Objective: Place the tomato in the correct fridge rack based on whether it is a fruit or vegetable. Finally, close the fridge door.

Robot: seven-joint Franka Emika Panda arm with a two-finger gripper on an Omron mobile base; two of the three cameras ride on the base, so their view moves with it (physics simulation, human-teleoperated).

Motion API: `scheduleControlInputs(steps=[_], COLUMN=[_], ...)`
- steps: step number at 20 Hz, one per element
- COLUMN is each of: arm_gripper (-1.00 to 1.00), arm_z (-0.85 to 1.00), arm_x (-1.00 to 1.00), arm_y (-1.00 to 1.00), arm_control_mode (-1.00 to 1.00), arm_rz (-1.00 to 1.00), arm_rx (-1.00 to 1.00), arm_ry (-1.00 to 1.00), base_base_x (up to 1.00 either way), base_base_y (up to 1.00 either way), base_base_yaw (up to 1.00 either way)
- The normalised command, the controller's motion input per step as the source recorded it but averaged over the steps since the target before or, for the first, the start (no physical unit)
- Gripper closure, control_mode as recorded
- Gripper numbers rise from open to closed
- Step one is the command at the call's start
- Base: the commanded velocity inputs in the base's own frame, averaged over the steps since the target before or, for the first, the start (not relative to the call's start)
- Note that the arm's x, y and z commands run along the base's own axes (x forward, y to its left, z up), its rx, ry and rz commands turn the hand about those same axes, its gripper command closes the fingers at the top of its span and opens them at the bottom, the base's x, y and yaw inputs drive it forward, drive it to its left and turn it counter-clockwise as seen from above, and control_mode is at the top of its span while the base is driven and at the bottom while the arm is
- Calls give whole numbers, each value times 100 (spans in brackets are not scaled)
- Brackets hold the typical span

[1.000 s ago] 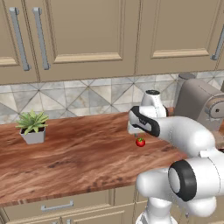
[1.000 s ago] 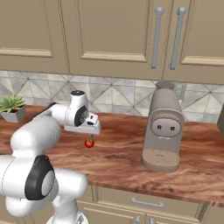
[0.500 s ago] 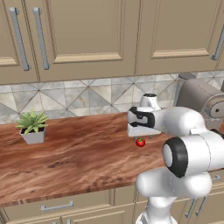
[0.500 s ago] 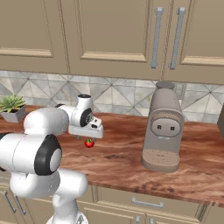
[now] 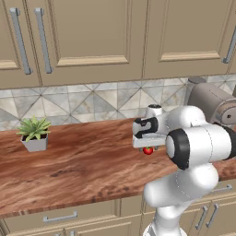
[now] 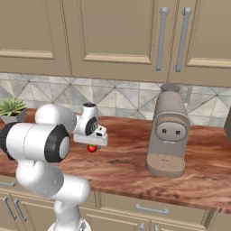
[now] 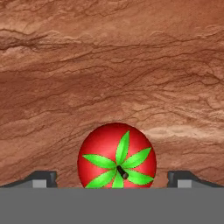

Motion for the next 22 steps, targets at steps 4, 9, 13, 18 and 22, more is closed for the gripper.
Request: scheduleControlInputs(steps=[4,9,13,18,22], arm_gripper=[-100,-100,-100,100,100], arm_z=[-21,-25,-27,-14,0], arm_x=[9,-1,-9,0,0], arm_y=[0,0,0,0,0], arm_control_mode=[-100,-100,-100,-100,-100], arm_rz=[0,0,0,0,0], arm_rx=[0,0,0,0,0], arm_ry=[0,0,0,0,0], base_base_x=[0,0,0,0,0], base_base_y=[0,0,0,0,0], base_base_yaw=[0,0,0,0,0])
